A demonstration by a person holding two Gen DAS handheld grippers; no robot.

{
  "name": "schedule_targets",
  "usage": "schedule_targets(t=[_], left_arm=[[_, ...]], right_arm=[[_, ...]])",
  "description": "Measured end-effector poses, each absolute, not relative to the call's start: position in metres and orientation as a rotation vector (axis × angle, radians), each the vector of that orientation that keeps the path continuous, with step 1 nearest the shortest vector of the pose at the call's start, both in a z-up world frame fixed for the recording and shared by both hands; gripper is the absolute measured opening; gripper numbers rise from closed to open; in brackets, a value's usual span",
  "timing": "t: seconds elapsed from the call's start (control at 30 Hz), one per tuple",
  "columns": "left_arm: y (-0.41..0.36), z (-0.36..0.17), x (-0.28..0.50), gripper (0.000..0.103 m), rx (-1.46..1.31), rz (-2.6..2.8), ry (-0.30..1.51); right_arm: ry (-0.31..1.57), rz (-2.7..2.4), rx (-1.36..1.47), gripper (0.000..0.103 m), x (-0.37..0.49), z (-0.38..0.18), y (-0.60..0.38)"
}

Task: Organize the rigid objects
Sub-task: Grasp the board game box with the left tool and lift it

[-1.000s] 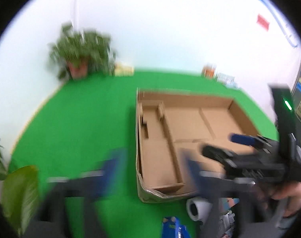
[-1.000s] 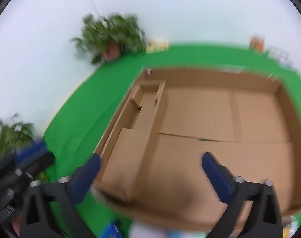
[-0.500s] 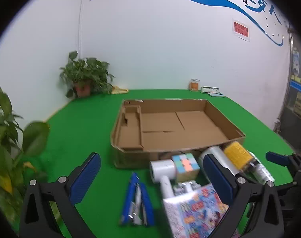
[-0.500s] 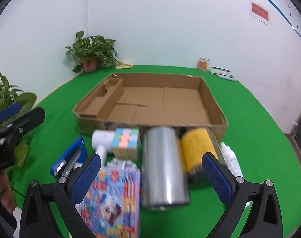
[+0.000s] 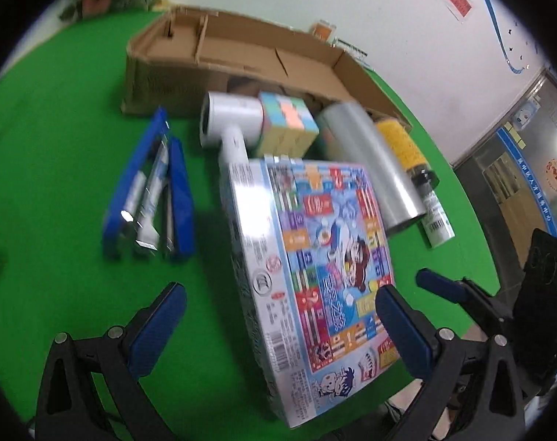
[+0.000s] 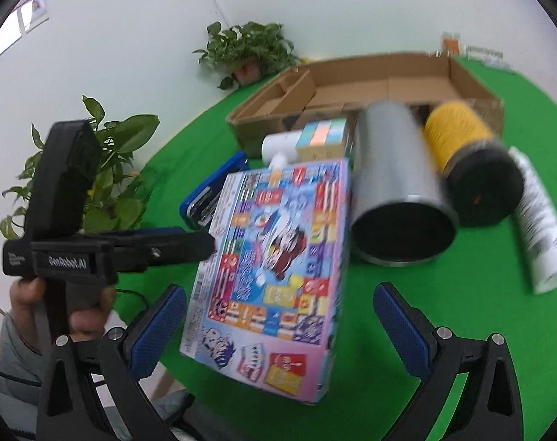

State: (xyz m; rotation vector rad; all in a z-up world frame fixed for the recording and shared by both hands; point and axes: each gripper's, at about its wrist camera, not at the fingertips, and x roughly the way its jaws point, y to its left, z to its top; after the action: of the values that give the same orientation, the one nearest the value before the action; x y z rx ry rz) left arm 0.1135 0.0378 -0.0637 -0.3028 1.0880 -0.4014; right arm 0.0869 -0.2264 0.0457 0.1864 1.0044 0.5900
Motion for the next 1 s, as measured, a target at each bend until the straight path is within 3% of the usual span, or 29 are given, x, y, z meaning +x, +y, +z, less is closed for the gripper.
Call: schedule_targets(t=[0.13,0.23,0.33,0.47,0.8,1.0], left_arm=[[0.028,-0.072,0.116,0.100,-0.299,-0.415,1.101],[0.023,-0.081,0.120,0.078,-0.265,-0.419,1.147],[0.028,-0.082,0.120,0.078,-0.291,-0.433,1.152],[0.040,-0.083,0.122,0.069,-0.333,-0.451,1.158],[0.031,-0.063,0.121,0.068,-0.248,-0.458,1.066],[0.028,-0.023,0.117,0.068,-0.177,-0.422,0.910]], right_arm=[[1.051,0.570,0.144,0.102,0.090,0.028,-0.209],[1.104,0.557,0.116,0.100,0.095,0.015,-0.193],[1.105,0.553,0.051,0.101,0.087,0.014,-0.180],[1.126,0.540,0.060,0.099,0.093,0.011,-0.180],[1.127,0.450,0.046,0.097,0.111,0.014,-0.173],[1.020,0.393,0.016,0.088,0.113,0.047,-0.164]])
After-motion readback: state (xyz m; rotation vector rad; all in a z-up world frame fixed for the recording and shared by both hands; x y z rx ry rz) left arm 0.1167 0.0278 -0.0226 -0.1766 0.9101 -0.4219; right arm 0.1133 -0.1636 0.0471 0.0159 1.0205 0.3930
